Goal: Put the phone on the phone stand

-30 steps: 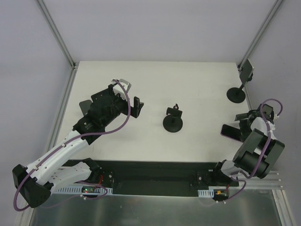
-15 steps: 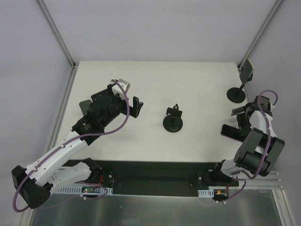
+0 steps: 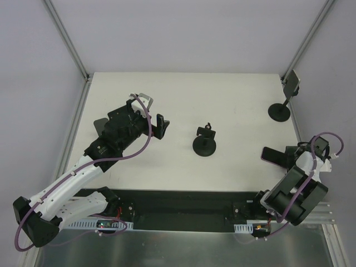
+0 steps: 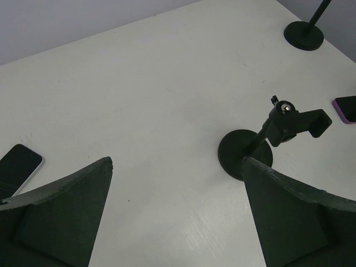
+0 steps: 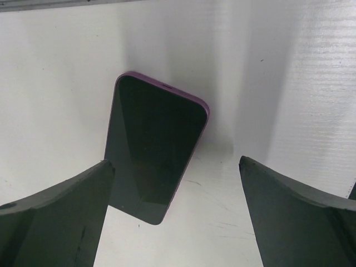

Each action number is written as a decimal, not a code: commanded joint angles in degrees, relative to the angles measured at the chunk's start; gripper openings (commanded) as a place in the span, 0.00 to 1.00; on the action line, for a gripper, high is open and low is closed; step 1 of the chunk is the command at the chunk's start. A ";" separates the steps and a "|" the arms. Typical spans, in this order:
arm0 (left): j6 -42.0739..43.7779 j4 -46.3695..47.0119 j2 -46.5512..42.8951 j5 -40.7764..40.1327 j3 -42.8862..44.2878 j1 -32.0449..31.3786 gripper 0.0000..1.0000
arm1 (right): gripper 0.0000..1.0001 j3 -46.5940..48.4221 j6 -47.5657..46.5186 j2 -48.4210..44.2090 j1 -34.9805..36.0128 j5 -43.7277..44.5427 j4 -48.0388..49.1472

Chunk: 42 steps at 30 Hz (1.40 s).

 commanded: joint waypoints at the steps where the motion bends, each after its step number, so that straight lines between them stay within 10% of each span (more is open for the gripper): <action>1: -1.06 1.42 -1.03 1.74 2.14 0.31 0.99 | 0.96 -1.54 3.69 0.14 -0.36 1.31 6.29; 27: -0.36 1.42 -3.05 0.87 2.05 0.40 0.99 | 0.96 22.79 -8.17 25.45 20.03 6.05 -5.21; 42: -0.89 1.42 -3.75 0.95 2.05 0.40 0.99 | 0.96 29.30 1.40 32.75 20.56 2.01 -18.31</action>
